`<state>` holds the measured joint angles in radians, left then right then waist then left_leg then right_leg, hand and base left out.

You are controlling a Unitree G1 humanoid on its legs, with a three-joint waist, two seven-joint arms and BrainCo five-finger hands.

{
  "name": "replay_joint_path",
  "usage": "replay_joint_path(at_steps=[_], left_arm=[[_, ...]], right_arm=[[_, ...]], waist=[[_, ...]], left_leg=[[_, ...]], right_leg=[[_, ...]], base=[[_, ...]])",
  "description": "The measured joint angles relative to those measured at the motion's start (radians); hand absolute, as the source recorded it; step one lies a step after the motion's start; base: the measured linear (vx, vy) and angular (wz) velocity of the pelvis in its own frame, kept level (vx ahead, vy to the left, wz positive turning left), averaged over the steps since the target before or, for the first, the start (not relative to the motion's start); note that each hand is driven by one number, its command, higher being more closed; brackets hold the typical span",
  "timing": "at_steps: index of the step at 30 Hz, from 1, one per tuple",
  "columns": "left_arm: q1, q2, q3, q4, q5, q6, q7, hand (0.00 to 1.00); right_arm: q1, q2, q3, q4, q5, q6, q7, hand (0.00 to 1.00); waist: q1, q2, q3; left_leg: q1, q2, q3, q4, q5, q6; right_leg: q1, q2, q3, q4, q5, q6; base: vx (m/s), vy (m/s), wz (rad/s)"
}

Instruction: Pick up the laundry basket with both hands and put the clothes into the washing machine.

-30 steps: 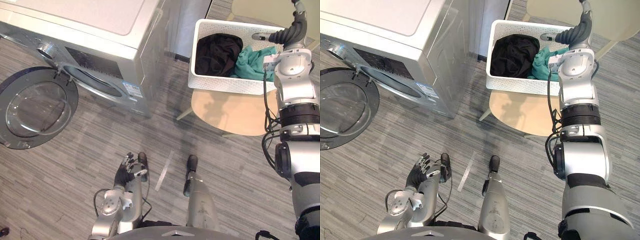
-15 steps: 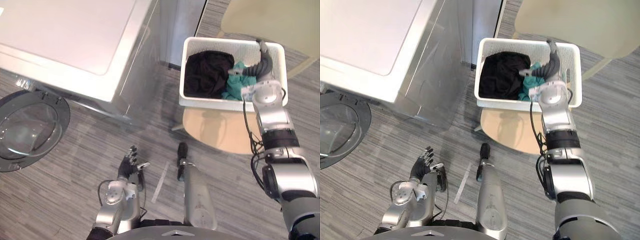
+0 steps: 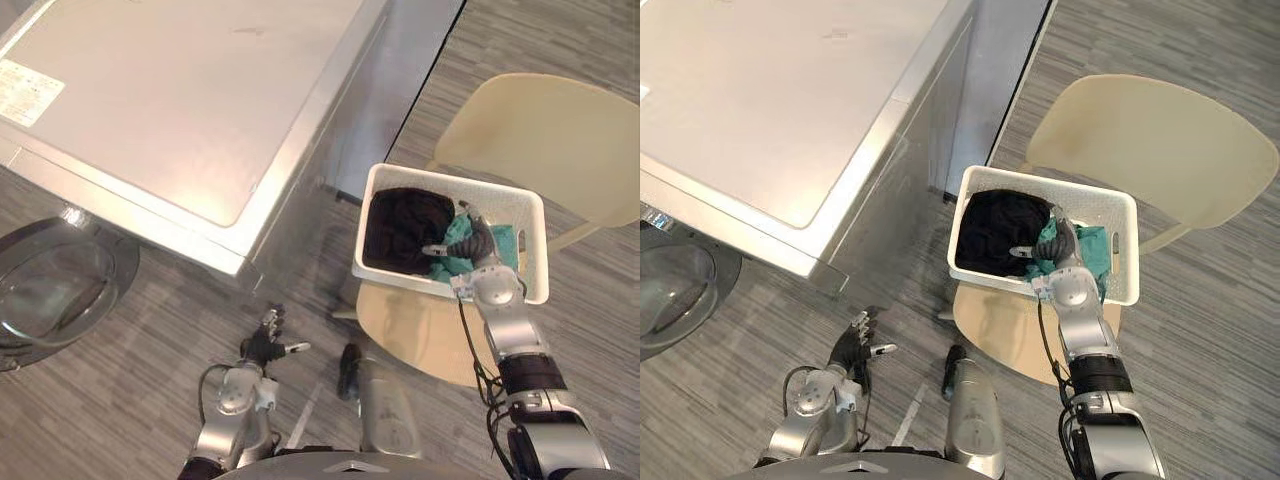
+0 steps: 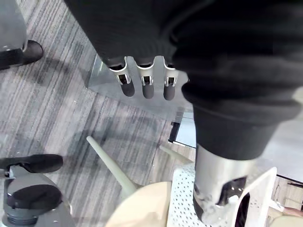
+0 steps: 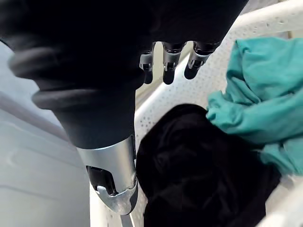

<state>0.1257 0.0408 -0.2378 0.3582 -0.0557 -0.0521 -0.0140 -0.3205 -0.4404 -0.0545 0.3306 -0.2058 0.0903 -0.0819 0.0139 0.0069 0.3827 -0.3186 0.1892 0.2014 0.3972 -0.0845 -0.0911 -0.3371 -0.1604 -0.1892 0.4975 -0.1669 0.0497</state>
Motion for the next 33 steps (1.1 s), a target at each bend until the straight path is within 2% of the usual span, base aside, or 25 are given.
replay_joint_path(at_steps=[4,8,12,16,22,29,33], left_arm=[[0.015,0.038,0.024,0.006,0.0,0.0,0.012,0.0],[0.012,0.039,0.042,0.004,-0.002,-0.001,0.034,0.0],[0.005,0.027,0.042,-0.016,-0.011,-0.003,0.039,0.0],[-0.019,0.019,0.055,-0.032,-0.041,-0.013,0.077,0.0],[-0.049,-0.018,0.068,-0.032,-0.128,-0.016,0.118,0.0],[-0.117,-0.061,0.031,-0.035,-0.189,-0.035,0.121,0.0],[-0.151,-0.072,0.012,-0.038,-0.214,-0.038,0.126,0.0]], right_arm=[[-0.059,0.002,0.043,0.061,-0.018,0.0,0.018,0.0],[-0.17,-0.015,0.042,0.172,-0.028,0.001,0.014,0.0],[-0.317,-0.106,0.043,0.315,-0.046,0.004,0.006,0.0],[-0.479,-0.2,0.057,0.476,-0.131,0.005,-0.035,0.0],[-0.582,-0.24,0.1,0.589,-0.193,0.023,-0.045,0.0],[-0.735,-0.252,0.241,0.673,-0.186,0.019,-0.062,0.0],[-0.804,-0.27,0.372,0.711,-0.151,0.003,-0.06,0.0]], waist=[[0.022,0.001,0.001],[0.018,0.004,0.005],[0.02,0.026,0.037],[0.033,0.038,0.067],[0.047,0.046,0.076],[0.06,0.048,0.077],[0.069,0.048,0.077]], left_leg=[[-0.017,-0.028,0.03,-0.016,-0.004,0.017],[-0.059,-0.047,0.035,-0.034,0.014,0.045],[-0.102,-0.059,0.034,-0.039,0.031,0.062],[-0.144,-0.069,0.041,-0.083,0.071,0.072],[-0.177,-0.076,0.034,-0.115,0.11,0.075],[-0.202,-0.079,0.022,-0.204,0.167,0.061],[-0.217,-0.076,0.022,-0.25,0.198,0.054]], right_leg=[[-0.011,-0.012,0.036,-0.071,0.059,0.031],[-0.032,-0.021,0.041,-0.137,0.114,0.044],[-0.053,-0.025,0.041,-0.184,0.159,0.05],[-0.086,-0.025,0.04,-0.249,0.214,0.052],[-0.12,-0.026,0.027,-0.26,0.231,0.053],[-0.171,-0.025,-0.004,-0.251,0.228,0.042],[-0.203,-0.028,-0.021,-0.238,0.223,0.033]], base=[[-0.07,0.163,-0.12],[-0.1,0.097,0.0],[-0.08,0.064,0.02],[-0.05,0.033,0.0],[0.02,-0.012,0.06],[0.01,-0.039,0.11],[0.0,-0.041,0.08]])
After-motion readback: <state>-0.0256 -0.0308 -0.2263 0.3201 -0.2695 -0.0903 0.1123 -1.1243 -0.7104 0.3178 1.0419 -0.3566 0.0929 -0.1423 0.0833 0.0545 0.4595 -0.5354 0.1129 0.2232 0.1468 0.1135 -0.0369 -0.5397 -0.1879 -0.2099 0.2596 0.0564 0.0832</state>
